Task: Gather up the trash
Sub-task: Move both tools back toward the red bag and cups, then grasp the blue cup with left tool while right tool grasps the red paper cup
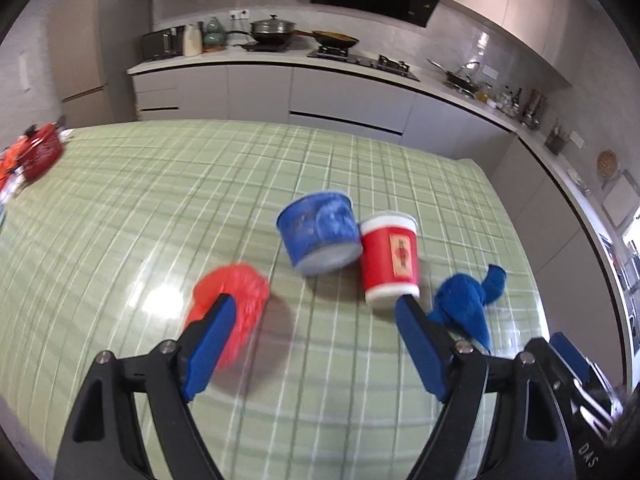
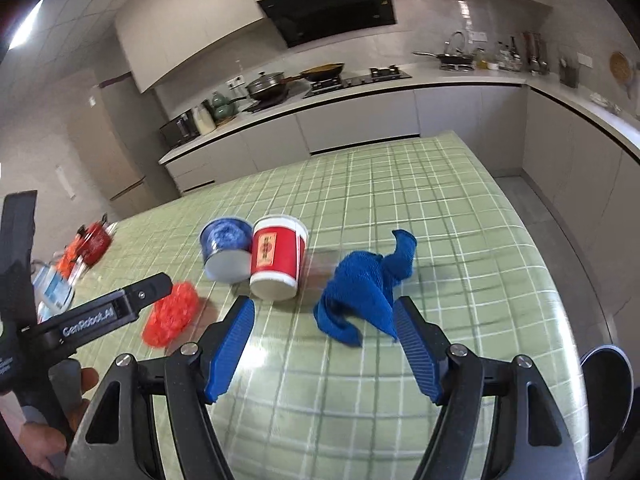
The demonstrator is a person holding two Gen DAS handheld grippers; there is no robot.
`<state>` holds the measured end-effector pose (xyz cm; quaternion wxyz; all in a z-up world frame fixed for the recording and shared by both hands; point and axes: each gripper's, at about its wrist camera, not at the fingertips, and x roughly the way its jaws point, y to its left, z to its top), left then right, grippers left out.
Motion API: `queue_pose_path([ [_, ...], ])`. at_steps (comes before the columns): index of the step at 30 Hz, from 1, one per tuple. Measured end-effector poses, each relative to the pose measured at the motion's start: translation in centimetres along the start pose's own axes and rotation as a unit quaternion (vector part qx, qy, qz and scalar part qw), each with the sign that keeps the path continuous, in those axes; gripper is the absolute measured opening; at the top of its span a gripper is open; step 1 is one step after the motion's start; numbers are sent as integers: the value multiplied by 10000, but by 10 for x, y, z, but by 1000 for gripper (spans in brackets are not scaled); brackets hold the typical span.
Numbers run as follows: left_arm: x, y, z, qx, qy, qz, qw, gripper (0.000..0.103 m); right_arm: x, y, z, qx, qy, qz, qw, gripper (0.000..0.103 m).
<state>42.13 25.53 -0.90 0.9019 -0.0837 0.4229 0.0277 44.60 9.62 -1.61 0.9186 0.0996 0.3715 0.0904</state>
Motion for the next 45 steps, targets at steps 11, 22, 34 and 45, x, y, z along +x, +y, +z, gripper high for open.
queue_pose_path([
  [11, 64, 16, 43, 101, 465, -426, 9980, 83, 47, 28, 18, 262, -31, -605, 9978, 74],
  [22, 99, 6, 54, 88, 698, -360, 9969, 83, 83, 27, 29, 123, 155, -633, 9978, 74],
  [34, 101, 27, 55, 163, 715, -363, 9966, 83, 111, 38, 33, 33, 322, -537, 9980, 74],
  [45, 97, 39, 53, 315, 665, -309, 9968, 83, 133, 57, 41, -144, 399, -469, 9980, 74],
])
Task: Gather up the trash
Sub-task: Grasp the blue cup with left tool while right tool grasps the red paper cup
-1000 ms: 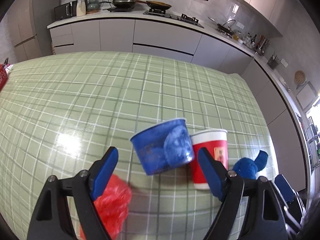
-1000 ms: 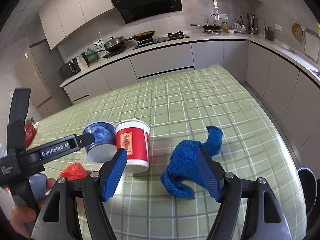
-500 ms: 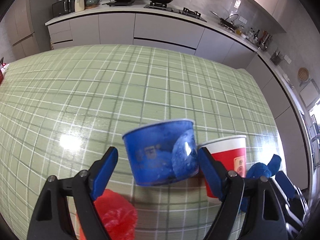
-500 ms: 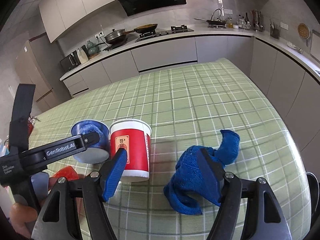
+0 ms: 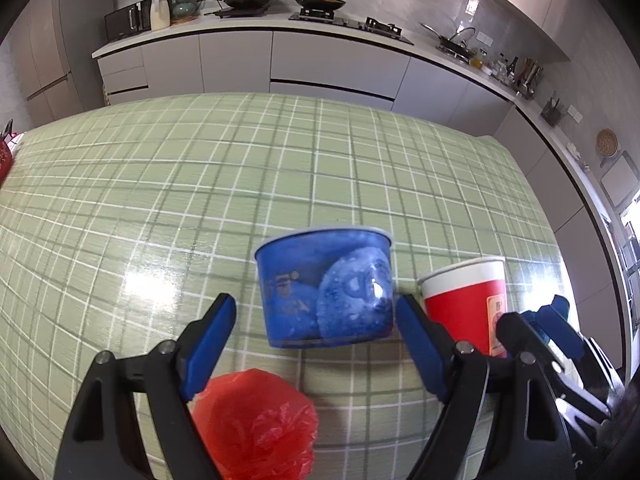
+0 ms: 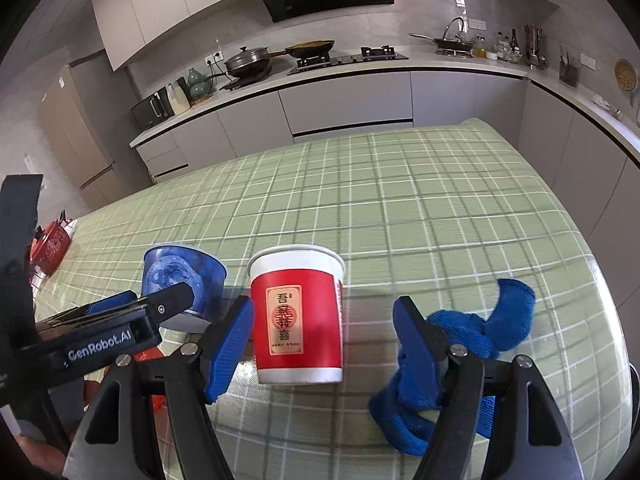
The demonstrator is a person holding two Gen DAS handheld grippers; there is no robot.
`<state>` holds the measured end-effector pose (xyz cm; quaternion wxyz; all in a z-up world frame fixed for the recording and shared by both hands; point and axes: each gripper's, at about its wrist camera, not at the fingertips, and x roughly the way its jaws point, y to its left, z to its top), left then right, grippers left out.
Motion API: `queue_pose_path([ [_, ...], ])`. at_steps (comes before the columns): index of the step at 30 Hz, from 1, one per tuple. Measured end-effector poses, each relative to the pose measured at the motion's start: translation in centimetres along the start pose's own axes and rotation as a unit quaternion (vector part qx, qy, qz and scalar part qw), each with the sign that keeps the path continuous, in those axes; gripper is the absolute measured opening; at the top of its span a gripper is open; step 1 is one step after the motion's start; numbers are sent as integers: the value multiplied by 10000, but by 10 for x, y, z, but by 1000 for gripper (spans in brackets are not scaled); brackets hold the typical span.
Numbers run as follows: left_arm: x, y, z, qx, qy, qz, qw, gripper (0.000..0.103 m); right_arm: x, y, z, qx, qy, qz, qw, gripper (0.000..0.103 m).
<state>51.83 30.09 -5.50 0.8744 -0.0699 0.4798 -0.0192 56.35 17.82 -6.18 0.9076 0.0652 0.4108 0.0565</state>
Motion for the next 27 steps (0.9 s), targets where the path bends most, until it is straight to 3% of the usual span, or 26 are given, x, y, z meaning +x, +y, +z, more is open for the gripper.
queue_pose_path([
  [27, 0, -1, 5, 25, -14, -22, 10000, 83, 22, 1, -1, -35, 235, -92, 9997, 74],
])
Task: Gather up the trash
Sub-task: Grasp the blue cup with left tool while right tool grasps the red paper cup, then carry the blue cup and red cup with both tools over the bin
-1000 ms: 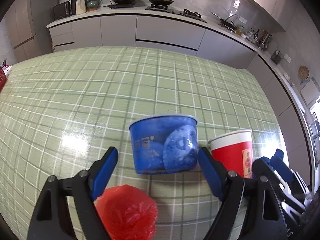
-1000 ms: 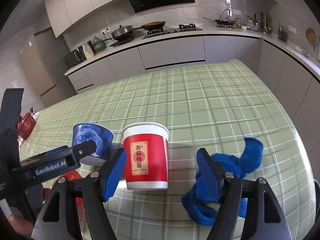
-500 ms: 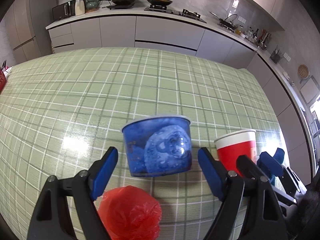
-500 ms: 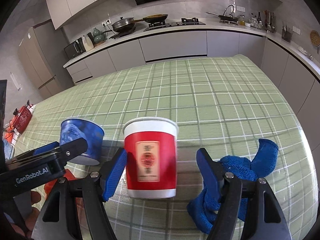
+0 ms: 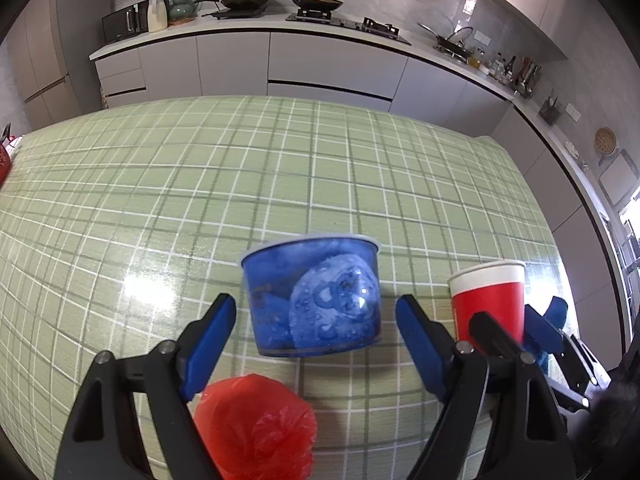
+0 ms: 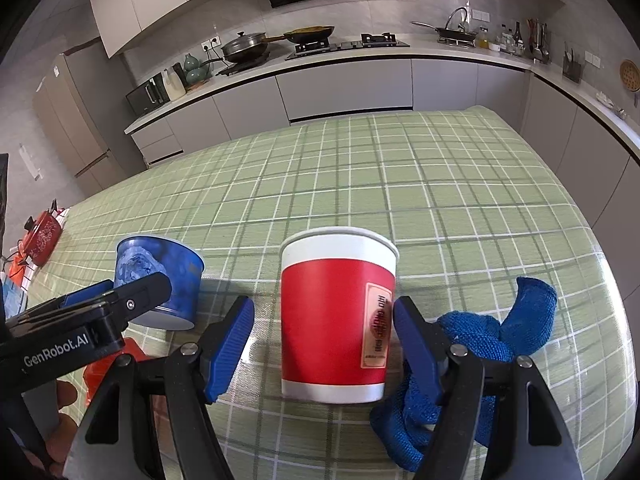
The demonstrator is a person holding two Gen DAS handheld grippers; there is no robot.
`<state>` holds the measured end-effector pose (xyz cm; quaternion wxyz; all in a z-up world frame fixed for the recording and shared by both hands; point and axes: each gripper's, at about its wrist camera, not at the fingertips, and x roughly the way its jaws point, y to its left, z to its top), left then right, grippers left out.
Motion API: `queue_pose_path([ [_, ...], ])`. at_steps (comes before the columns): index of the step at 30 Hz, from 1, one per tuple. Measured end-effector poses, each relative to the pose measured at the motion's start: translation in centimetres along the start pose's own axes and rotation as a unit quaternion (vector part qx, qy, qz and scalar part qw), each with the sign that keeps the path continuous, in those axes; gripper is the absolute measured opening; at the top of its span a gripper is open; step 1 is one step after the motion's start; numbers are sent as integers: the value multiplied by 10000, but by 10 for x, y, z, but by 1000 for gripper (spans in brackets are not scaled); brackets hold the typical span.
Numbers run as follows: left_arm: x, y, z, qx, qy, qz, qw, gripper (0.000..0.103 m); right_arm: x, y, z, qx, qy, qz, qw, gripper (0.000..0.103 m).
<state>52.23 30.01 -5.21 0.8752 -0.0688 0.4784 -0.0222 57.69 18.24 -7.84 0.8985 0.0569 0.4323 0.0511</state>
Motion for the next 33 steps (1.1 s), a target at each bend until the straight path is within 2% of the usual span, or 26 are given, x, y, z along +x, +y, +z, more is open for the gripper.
queue_pose_path([
  [18, 15, -4, 11, -28, 6, -124, 9999, 83, 16, -8, 2, 20, 87, -77, 9999, 73],
  [20, 18, -2, 11, -35, 21, -127, 9999, 83, 19, -8, 2, 24, 113, -64, 9999, 69],
  [24, 23, 1, 10, -13, 70, -115, 9999, 83, 26, -7, 3, -49, 243, -45, 9997, 69],
  [29, 24, 2, 7, 17, 43, -172, 9998, 83, 27, -3, 3, -104, 198, -24, 9997, 64],
  [33, 23, 2, 4, 108, -27, -154, 9998, 77, 26, -4, 4, -71, 166, -14, 9998, 61],
])
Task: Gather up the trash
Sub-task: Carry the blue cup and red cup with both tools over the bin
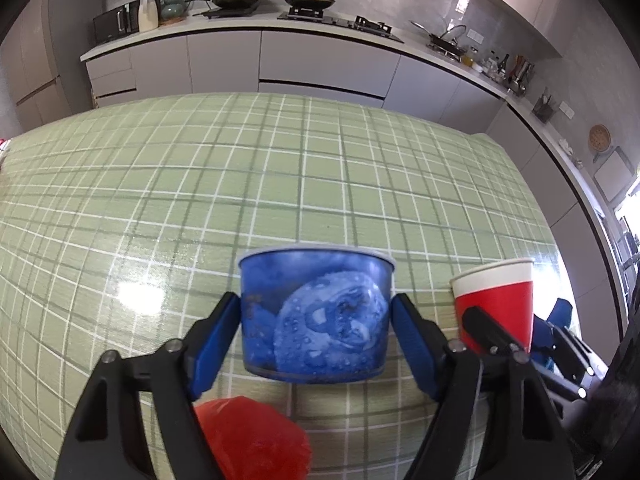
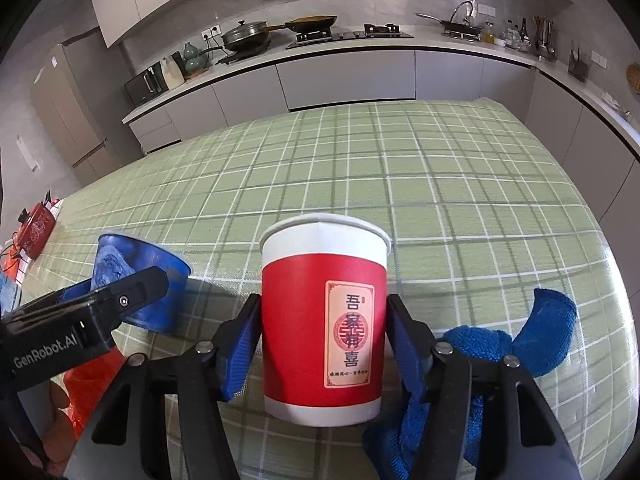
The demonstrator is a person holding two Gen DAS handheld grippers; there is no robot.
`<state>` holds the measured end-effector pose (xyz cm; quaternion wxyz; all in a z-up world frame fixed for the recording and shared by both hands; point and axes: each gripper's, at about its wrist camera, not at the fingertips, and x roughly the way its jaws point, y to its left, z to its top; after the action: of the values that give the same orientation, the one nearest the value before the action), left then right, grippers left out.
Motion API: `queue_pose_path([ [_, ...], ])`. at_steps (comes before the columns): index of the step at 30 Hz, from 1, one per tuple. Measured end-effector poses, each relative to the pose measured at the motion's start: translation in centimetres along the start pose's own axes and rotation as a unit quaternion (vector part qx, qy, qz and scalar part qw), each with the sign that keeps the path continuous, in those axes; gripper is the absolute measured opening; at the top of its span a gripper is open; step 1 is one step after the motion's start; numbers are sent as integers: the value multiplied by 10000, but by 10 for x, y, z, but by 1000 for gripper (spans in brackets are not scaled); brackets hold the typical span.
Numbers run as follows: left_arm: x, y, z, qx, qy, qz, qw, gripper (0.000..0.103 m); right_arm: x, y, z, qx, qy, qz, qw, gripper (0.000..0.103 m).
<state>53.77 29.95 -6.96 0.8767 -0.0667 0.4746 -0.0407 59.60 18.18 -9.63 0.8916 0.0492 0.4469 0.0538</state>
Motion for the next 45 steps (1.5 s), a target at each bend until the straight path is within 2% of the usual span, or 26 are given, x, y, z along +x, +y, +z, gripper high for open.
queue_pose_path([
  [10, -15, -4, -11, 118, -321, 44, 9994, 76, -11, -3, 2, 42, -187, 41, 9998, 55],
  [14, -30, -7, -16, 95, -431, -70, 9990, 76, -20, -1, 4, 48, -295, 94, 9995, 54],
  [20, -60, -17, -26, 139, -597, -176, 9980, 76, -52, -4, 0, 56, -553, 204, 9982, 54],
  [28, -85, -54, -49, 250, -753, -165, 9967, 76, -106, -15, -14, -26, -924, 339, 9951, 54],
  [37, -112, -101, -87, 299, -912, -256, 9951, 76, -158, -60, -44, -95, -1123, 437, 9927, 54],
  [40, -119, -125, -100, 482, -905, -459, 9937, 76, -177, -79, -62, 50, -1201, 319, 9922, 54],
  [45, -121, -157, -118, 826, -843, -890, 9890, 76, -206, -116, -95, 479, -1300, -155, 9902, 54],
])
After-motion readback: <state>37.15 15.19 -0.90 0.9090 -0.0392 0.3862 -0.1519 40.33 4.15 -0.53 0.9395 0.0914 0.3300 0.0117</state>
